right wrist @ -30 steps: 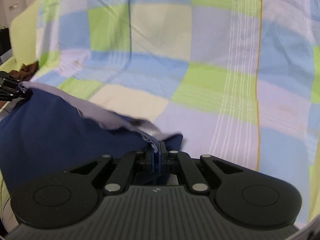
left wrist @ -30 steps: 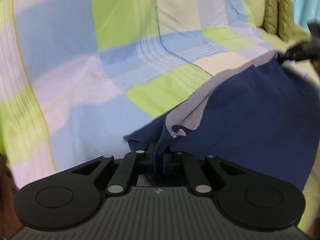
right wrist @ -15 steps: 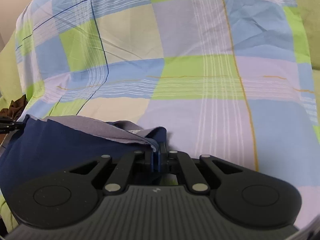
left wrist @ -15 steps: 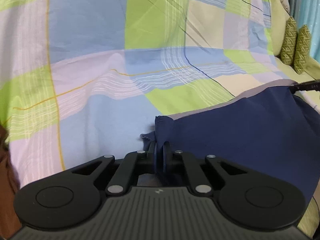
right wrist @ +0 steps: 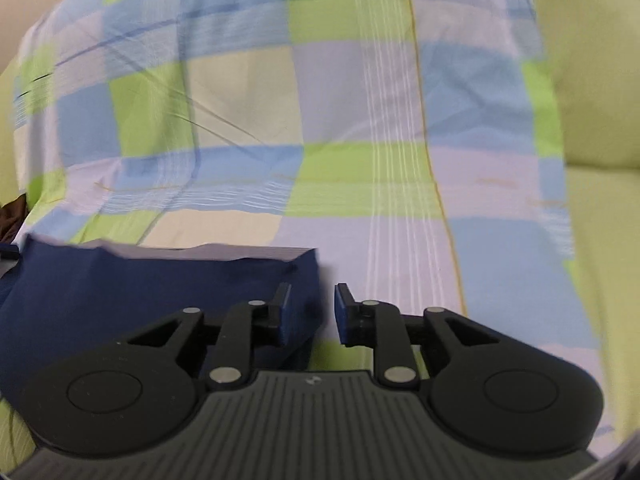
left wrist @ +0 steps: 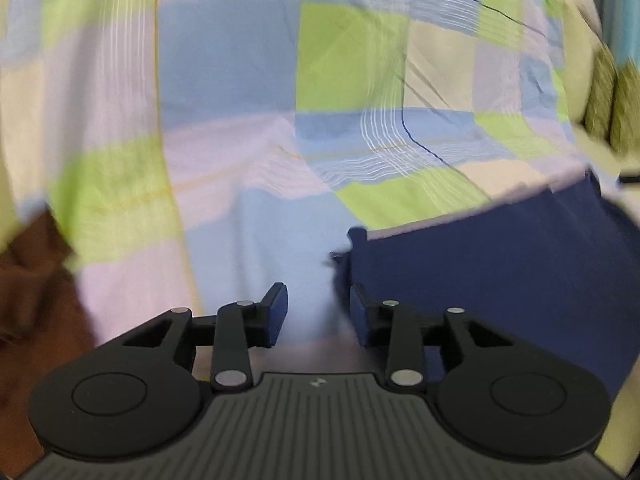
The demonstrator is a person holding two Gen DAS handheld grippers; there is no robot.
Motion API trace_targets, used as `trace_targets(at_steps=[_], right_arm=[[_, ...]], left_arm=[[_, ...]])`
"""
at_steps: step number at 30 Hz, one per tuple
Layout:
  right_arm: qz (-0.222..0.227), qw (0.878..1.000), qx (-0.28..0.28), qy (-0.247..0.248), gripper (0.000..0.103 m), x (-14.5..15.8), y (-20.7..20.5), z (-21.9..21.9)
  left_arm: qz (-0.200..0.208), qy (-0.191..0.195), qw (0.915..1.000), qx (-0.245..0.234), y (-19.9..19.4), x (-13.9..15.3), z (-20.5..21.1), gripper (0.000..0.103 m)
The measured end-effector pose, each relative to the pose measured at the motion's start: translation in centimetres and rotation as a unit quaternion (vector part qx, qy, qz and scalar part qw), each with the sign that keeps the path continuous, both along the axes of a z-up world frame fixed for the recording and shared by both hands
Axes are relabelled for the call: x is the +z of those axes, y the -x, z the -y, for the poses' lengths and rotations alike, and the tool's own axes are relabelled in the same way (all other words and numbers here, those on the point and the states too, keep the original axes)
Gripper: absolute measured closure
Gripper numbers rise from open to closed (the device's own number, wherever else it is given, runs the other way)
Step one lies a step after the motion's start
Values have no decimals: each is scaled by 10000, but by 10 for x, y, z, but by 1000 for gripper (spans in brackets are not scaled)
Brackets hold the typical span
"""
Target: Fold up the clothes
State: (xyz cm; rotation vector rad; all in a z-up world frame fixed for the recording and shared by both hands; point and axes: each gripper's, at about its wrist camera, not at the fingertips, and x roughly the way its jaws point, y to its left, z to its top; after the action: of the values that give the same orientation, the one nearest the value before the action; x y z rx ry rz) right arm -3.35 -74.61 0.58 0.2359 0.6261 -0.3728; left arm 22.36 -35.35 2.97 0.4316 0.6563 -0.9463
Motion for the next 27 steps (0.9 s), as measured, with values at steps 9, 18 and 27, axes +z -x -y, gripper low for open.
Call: trace_targets(at_steps=[9,18,27], right_arm=[[-79,9725,1527,1755,60,5,27,-188],[-222,9078,2840,3078,48,-19,-33,-348],[-868,8317,3165,4479,56,-67,-101,-417]], left_arm=[[1613,-566,9756,-1377,115,-15,-47,42],[1276,-262,9865,-995,112,-29,-73,42],[1448,85,9819,-1217,106,-34,-101,37]])
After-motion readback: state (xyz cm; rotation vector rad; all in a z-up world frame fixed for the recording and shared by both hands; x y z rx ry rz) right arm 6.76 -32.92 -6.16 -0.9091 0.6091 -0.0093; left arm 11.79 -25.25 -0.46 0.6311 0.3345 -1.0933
